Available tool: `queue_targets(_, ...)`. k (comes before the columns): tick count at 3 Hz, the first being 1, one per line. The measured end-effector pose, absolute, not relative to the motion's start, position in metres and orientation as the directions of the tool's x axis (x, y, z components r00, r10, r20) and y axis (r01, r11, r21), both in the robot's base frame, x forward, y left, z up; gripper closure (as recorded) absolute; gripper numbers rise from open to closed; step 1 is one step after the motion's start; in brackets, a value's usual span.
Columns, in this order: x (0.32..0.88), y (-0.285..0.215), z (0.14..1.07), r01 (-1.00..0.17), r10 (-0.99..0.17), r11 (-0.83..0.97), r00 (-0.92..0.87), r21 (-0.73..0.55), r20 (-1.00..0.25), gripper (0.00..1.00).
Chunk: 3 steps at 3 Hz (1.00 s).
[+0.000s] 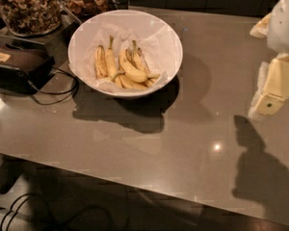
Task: Pick banana from white bowl
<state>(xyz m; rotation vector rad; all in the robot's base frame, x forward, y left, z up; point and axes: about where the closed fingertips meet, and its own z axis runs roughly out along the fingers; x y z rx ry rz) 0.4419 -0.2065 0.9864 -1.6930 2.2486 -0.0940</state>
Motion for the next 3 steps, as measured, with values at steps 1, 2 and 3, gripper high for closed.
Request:
queue_targets(1, 0.456, -0.179, 1.003, -0.915, -0.944, 0.317, -0.280, -0.248, -0.173, 0.00)
queue_targets(2, 0.479, -0.155, 1.010, -0.907, -0.943, 0.330, -0.309, -0.259, -0.121, 0.00)
queue_targets(3, 0.510, -0.121, 1.003, -0.911, -0.953, 0.303, -0.294, -0.281, -0.073, 0.00)
